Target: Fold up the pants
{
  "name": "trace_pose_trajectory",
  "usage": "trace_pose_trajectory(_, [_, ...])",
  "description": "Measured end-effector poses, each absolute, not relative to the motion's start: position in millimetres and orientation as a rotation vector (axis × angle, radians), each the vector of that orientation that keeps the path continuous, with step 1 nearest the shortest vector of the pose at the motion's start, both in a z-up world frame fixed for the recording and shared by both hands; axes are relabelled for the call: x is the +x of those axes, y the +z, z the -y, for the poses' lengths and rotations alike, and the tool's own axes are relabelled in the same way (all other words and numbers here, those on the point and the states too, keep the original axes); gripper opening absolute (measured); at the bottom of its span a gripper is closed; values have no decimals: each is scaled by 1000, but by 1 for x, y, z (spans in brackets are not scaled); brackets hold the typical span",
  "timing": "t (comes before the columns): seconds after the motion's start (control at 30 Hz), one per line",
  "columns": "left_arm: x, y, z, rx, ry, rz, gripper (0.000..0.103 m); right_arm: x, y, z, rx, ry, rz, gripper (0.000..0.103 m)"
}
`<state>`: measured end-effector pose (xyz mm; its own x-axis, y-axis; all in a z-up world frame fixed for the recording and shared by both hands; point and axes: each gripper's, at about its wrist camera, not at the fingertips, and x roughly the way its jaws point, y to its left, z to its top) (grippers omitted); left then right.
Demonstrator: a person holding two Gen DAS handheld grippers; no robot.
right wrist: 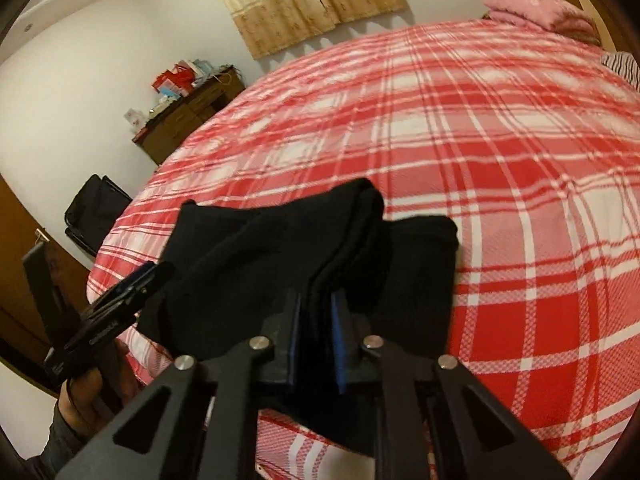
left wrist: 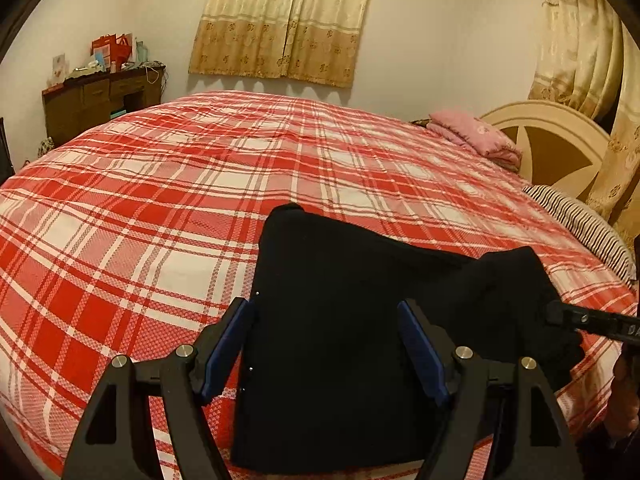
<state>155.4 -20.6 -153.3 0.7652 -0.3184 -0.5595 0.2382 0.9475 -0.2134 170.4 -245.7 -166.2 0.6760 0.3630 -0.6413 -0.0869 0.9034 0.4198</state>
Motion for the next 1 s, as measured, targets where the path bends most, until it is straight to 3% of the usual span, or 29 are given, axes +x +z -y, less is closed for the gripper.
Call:
trace_pose_trajectory(0.2, [162, -163, 22, -114, -312, -676, 77, 155, -151, 253, 344, 221, -737, 16])
trace_pose_trajectory(0.4, [165, -177, 19, -133, -311, -708, 78, 171, -188, 268, 387, 152, -875, 17])
trace_pose_trajectory(0.53, [163, -171, 16, -133, -298, -685, 78, 171, -184, 268, 373, 137, -868, 20])
trace_pose_trajectory(0.6, [162, -166, 16, -109, -282, -667, 78, 167, -178, 267, 348, 106, -853, 38])
trace_pose_trajectory(0.73, [166, -158, 16, -95, -274, -649, 78, 153, -156, 256, 275, 80, -732, 50])
trace_pose_trajectory(0.8, [171, -154, 17, -84, -266, -645, 78, 146, -142, 242, 251, 141, -657, 70])
trace_pose_trajectory(0.83, [174, -152, 18, -81, -266, -644, 78, 144, -138, 233, 233, 173, -628, 75])
trace_pose_trajectory(1.0, [185, -152, 23, -43, -254, -664, 78, 153, -146, 199, 156, 266, -650, 77])
